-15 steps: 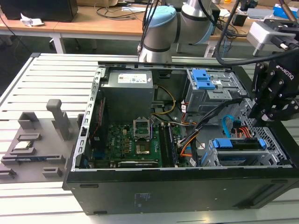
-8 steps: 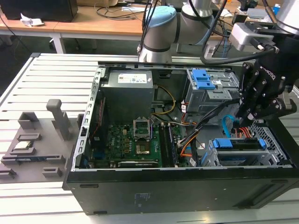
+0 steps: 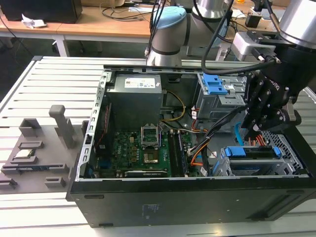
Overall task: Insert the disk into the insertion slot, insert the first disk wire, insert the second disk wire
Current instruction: 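Insert the second disk wire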
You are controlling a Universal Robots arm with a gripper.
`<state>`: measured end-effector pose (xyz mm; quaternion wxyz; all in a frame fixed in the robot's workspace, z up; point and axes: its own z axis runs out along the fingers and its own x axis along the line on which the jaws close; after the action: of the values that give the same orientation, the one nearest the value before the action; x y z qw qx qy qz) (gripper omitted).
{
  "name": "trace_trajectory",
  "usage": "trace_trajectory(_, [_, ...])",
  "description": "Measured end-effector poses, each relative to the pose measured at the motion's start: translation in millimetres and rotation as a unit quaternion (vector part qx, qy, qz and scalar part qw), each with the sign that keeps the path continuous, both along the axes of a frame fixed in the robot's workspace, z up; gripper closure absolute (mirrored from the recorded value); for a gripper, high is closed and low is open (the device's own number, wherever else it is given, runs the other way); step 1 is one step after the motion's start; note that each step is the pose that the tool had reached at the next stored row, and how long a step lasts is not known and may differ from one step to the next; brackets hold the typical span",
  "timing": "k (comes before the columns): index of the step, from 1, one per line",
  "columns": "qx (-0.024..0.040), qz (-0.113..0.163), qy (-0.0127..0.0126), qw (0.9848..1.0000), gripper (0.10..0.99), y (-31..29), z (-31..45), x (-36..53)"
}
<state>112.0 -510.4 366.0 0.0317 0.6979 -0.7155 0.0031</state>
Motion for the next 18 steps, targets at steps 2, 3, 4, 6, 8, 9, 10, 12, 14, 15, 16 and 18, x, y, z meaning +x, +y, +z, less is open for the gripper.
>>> trace_trajectory(2, [-0.0004,0.0,0.0,1.0,0.867,0.0,0.0,0.0])
trace_trajectory(3, [-0.0005,0.0,0.0,1.0,0.925,0.0,0.0,0.0])
trace_trajectory(4, [-0.0007,0.0,0.0,1.0,0.925,0.0,0.0,0.0])
trace_trajectory(6, [-0.001,0.0,0.0,1.0,0.925,0.0,0.0,0.0])
trace_trajectory(8, [-0.0015,0.0,0.0,1.0,0.925,0.0,0.0,0.0])
trace_trajectory(9, [-0.0015,0.0,0.0,1.0,0.925,-0.2,0.0,0.0])
trace_trajectory(10, [-0.0015,0.0,0.0,1.0,0.925,-2.2,-0.3,-0.1])
trace_trajectory(12, [-0.0014,0.0,0.0,1.0,0.925,-5.4,-1.7,-0.1])
trace_trajectory(14, [-0.0016,0.0,0.0,1.0,0.925,-9.2,-4.4,0.5])
trace_trajectory(15, [-0.0016,0.0,0.0001,1.0,0.925,-11.6,-6.6,1.4])
trace_trajectory(16, [-0.0015,0.0,0.0001,1.0,0.925,-12.9,-8.1,3.2])
trace_trajectory(18, [-0.0014,0.0,0.0002,1.0,0.925,-13.6,-9.8,6.2])
